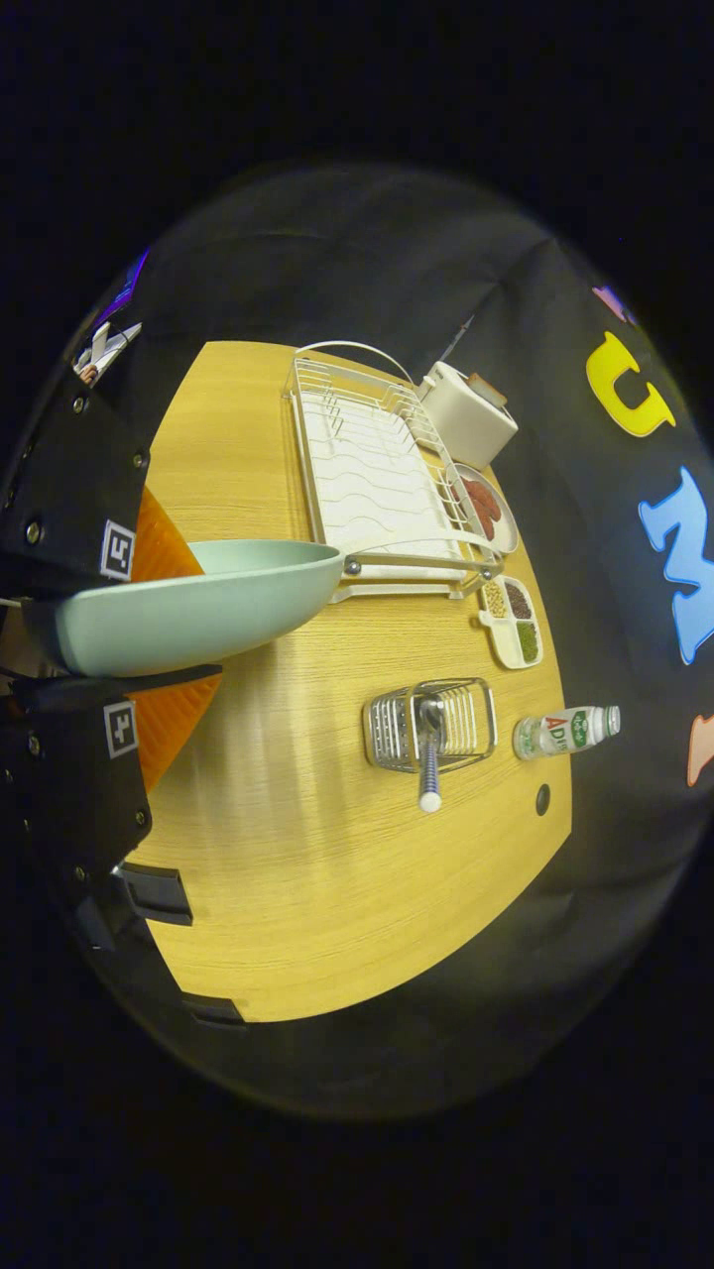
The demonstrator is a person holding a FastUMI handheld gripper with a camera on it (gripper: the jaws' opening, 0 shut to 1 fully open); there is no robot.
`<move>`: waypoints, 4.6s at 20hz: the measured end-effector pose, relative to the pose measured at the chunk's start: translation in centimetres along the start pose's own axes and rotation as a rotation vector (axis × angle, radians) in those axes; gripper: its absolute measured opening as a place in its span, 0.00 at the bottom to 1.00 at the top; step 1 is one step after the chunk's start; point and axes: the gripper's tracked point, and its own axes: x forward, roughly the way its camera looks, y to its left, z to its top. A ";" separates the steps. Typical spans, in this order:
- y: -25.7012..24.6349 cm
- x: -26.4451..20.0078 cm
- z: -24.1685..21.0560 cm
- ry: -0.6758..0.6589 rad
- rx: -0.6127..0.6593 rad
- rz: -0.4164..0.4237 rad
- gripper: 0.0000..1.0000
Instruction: Take the plate from the dish rack, then take the spoon from the basket and place it into the plate.
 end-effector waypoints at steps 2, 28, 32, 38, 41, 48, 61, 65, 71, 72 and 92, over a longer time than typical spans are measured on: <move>0.2 1.4 -1.0 0.022 0.017 0.026 0.30; -2.3 2.9 2.6 -0.262 -0.099 0.112 0.37; -5.0 -1.1 5.4 -0.440 -0.155 0.031 0.37; -7.7 -6.1 10.3 -0.734 -0.252 -0.070 0.62; -7.9 -8.3 13.4 -0.947 -0.335 -0.118 0.62; -7.6 -4.9 16.7 -1.067 -0.379 -0.142 0.62; -9.4 4.4 20.4 -1.026 -0.275 -0.099 0.34; -8.2 4.9 20.8 -1.016 -0.297 -0.080 0.22; -6.8 3.2 21.0 -0.998 -0.345 -0.086 0.10; -6.8 2.7 21.2 -1.001 -0.345 -0.100 0.10; 2.0 -12.1 17.3 -0.977 -0.397 -0.102 0.09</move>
